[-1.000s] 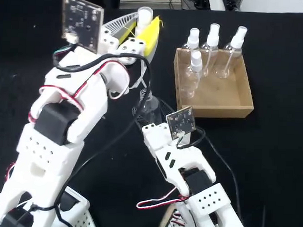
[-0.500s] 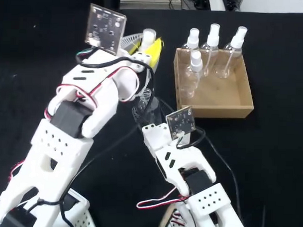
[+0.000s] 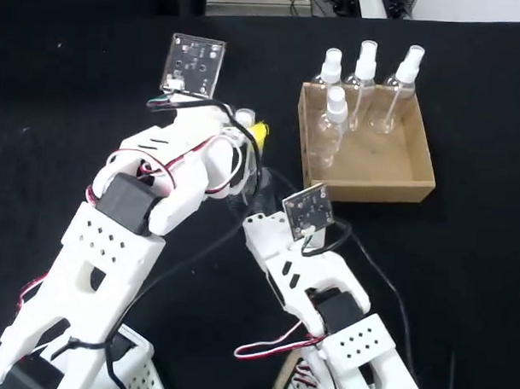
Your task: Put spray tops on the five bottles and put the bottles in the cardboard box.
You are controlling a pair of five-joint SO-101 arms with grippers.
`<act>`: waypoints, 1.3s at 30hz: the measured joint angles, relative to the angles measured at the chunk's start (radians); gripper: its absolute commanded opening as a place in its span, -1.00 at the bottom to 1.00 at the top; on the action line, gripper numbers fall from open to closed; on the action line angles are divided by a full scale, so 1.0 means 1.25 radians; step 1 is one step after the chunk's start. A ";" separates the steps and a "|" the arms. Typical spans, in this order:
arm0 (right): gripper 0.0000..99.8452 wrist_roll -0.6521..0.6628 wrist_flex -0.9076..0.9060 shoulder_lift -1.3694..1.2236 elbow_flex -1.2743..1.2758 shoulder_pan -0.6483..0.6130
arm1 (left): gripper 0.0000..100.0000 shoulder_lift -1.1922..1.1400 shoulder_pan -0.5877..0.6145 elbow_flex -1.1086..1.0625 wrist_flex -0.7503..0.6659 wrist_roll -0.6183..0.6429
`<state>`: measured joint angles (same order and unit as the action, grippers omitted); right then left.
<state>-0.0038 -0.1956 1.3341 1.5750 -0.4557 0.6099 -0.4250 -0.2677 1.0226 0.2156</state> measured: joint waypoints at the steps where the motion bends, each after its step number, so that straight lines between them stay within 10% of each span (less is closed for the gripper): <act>1: -0.98 -0.001 0.000 0.000 0.000 0.000 | -0.43 0.001 0.000 0.002 0.010 0.007; 20: -0.98 -0.001 0.000 0.000 0.000 0.000 | -0.52 0.069 0.161 0.004 -0.027 0.023; 39: -0.98 0.001 0.000 0.000 0.001 -0.002 | -0.52 0.083 0.061 -0.099 -0.091 -0.063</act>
<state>-0.0023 -0.1956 1.3341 1.5766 -0.4588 0.7142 -0.3483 -0.3920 0.9091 0.1373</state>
